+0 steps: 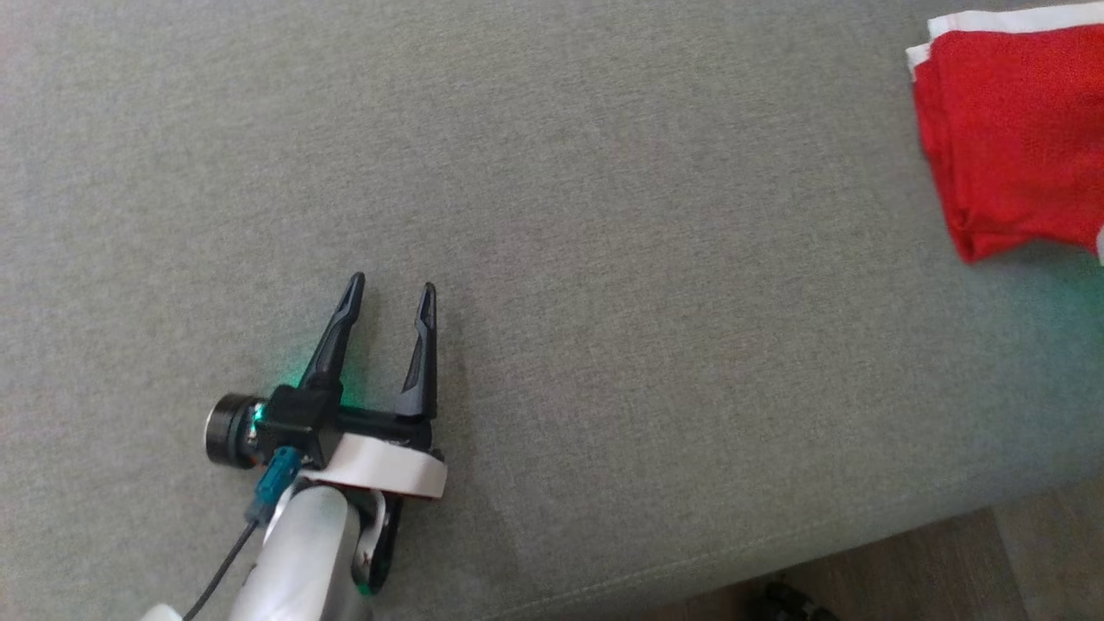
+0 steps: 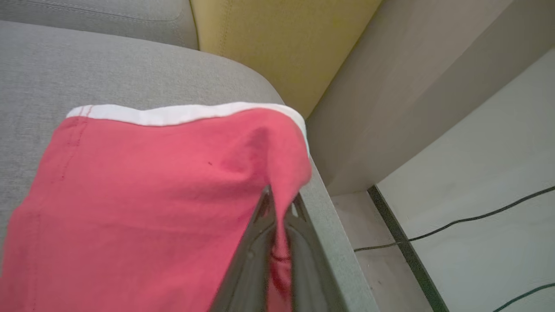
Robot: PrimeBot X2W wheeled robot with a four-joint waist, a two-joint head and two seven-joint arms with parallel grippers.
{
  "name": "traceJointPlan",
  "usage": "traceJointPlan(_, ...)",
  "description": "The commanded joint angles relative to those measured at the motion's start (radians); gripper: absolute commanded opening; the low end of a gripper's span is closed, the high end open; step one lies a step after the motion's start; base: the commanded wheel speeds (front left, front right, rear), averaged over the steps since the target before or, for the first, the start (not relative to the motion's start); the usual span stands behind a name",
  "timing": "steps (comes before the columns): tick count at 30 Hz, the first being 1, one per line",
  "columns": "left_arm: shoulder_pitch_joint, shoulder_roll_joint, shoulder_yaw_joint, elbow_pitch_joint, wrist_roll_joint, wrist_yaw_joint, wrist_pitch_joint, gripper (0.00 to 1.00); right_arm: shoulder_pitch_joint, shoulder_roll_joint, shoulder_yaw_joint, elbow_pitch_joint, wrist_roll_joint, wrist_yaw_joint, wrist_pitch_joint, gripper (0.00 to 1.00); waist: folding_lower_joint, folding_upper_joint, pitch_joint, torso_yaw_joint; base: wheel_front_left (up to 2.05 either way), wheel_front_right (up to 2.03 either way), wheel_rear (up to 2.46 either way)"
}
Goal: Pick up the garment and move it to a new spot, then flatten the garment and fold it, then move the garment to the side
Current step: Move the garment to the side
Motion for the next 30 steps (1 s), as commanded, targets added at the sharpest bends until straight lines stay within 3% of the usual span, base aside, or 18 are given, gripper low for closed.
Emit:
traceJointPlan(1,-0.013,0.013,0.041,-0.007,-0.002,0.007,-0.004,1.0,-0.019,-0.033,-0.01,-0.031,-0.022,0.003,-0.004,0.02,-0.0001,-0.0001,0.003,0.001,0.0,0.0,0.0)
traceJointPlan(2,-0.015,0.013,0.043,-0.006,-0.002,0.007,-0.004,1.0,-0.018,-0.032,-0.036,-0.041,-0.043,0.003,-0.005,1.0,-0.0001,-0.0001,0.003,0.001,0.0,0.0,0.0)
traceJointPlan(6,-0.02,0.013,0.051,-0.005,-0.007,0.011,-0.004,1.0,-0.008,0.003,-0.153,-0.12,-0.121,0.003,-0.029,1.0,-0.0001,-0.0001,-0.005,0.001,0.0,0.0,0.0)
traceJointPlan(11,-0.013,0.013,0.064,-0.011,-0.018,0.026,-0.004,1.0,0.003,0.138,-0.202,-0.266,-0.145,0.003,-0.046,1.0,-0.0001,-0.0001,-0.046,0.015,0.0,0.0,0.0)
traceJointPlan(14,-0.004,0.013,0.078,-0.017,-0.027,0.04,-0.004,1.0,0.066,0.243,-0.171,-0.403,-0.093,0.003,-0.046,1.0,-0.0001,-0.0001,-0.076,0.034,0.0,0.0,0.0)
traceJointPlan(19,0.013,0.013,0.097,-0.018,-0.033,0.053,-0.004,1.0,0.19,0.342,-0.106,-0.566,-0.004,0.003,-0.047,1.0,-0.0001,-0.0001,-0.126,0.081,0.0,0.0,0.0)
traceJointPlan(30,0.064,0.013,0.16,-0.006,-0.045,0.074,-0.004,1.0,0.438,0.385,0.069,-0.639,0.191,0.003,-0.047,1.0,-0.0001,-0.0001,-0.226,0.15,0.0,0.0,0.0)
